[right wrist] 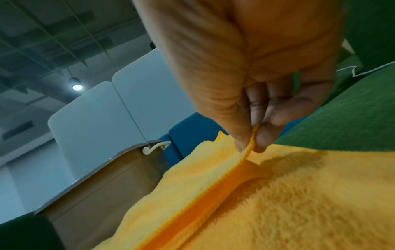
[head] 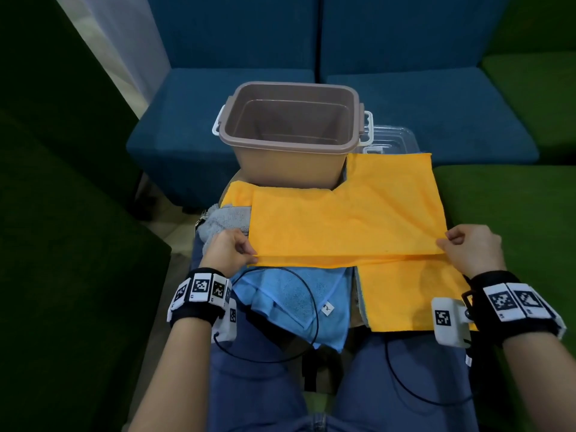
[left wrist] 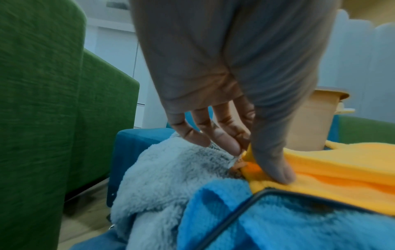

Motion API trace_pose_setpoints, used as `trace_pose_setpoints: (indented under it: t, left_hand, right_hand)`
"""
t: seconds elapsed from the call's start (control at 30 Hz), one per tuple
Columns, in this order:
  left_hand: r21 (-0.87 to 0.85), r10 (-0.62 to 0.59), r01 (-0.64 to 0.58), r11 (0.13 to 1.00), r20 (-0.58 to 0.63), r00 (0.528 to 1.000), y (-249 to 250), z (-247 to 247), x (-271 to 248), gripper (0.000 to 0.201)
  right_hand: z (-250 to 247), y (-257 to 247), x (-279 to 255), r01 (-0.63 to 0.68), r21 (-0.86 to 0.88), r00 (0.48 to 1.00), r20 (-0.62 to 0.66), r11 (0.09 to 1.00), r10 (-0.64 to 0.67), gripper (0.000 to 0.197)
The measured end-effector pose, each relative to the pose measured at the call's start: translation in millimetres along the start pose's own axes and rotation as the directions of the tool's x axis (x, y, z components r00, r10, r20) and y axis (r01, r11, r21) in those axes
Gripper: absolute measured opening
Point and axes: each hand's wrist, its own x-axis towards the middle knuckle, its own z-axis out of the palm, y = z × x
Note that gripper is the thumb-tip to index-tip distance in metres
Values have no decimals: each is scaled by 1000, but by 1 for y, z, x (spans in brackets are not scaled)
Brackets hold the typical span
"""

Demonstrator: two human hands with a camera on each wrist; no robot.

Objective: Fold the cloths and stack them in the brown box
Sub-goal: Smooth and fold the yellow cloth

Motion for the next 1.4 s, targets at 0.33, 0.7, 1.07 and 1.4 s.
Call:
trace_pose_setpoints:
  t: [0.33, 0.7, 1.07, 1.4]
  left_hand:
    - [216, -67, 29, 976, 168, 983, 6, 3, 2, 29]
    - [315, -13, -63, 947, 234, 972, 67, 14, 21, 24]
    - [337, 111, -252, 907, 387, 916, 58, 51, 15, 11]
    - [247, 230, -236, 940, 53, 972, 89, 33, 65, 24]
  right_hand:
    - [9, -7, -1, -49, -195, 990, 120, 980, 74, 12]
    - [22, -39, 5, -20, -186, 996, 78, 982, 34, 33]
    - [10, -21, 9, 68, -49, 998, -2, 996, -69, 24]
    - [36, -66, 21, 386, -166, 921, 19, 907, -388, 49]
